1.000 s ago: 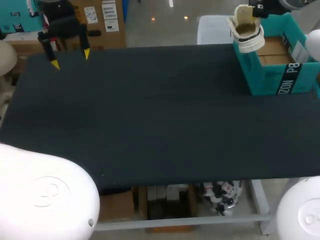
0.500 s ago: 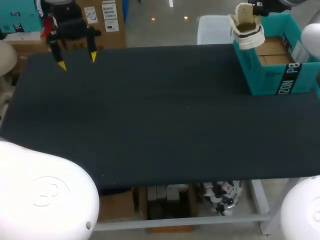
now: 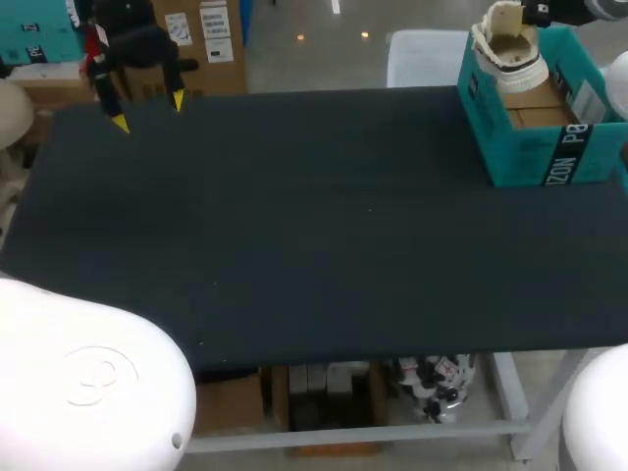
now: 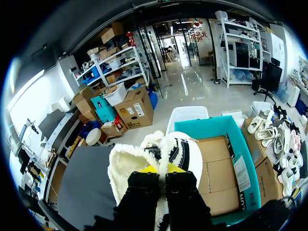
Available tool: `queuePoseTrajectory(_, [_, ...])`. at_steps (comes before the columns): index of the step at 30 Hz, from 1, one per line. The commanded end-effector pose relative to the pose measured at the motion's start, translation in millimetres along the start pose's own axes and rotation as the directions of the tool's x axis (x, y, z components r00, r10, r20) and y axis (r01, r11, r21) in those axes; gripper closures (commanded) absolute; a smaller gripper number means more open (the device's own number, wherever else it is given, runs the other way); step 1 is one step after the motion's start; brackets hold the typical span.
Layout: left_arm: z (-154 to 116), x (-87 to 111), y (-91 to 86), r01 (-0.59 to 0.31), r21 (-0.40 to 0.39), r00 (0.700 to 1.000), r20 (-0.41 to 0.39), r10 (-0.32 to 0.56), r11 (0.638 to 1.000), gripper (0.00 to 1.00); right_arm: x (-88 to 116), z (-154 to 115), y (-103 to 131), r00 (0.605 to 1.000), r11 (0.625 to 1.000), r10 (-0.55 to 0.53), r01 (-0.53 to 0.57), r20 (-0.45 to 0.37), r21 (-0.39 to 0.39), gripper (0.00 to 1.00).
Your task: Open the shoe tongue, take the insole out of the shoe, put the insole back into the shoe, and pack the shoe into the shoebox
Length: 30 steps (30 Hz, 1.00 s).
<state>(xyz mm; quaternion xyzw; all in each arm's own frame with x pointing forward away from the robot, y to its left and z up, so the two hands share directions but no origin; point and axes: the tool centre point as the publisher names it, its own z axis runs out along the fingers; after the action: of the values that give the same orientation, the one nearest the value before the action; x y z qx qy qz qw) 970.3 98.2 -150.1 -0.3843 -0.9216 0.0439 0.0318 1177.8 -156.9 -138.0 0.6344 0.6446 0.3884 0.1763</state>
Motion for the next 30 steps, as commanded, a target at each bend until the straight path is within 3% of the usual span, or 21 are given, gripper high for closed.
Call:
queuePoseTrajectory(1, [1.1,16.7,2.5,0.134,0.002,0.983,0.127,-0.133,0.991,0.0,-15.6,4.9,-1.8,0.999,0.998,0.009,-0.011,-0.035,-0.055,1.0])
queuePoseTrajectory(3, [1.0,17.1,2.3,0.129,0.008,0.983,0.13,-0.129,0.992,0.0,-24.8,8.8,1.8,0.997,0.997,0.032,-0.036,-0.073,-0.062,1.0])
queuePoseTrajectory(12, [0.9,23.1,-1.1,0.117,-0.011,0.988,0.106,-0.116,0.993,0.0,-59.8,36.8,8.7,0.998,0.997,0.064,-0.065,-0.027,-0.03,1.0])
queuePoseTrajectory(19, [5.0,27.4,-5.7,0.119,-0.018,0.989,0.088,-0.117,0.993,0.0,-84.1,55.8,10.0,0.994,0.995,0.097,-0.098,-0.047,-0.02,1.0])
queuePoseTrajectory(30, [8.6,27.1,-13.8,0.109,-0.033,0.992,0.062,-0.107,0.993,0.0,-118.6,75.7,8.9,0.994,0.994,0.106,-0.105,-0.015,0.035,1.0])
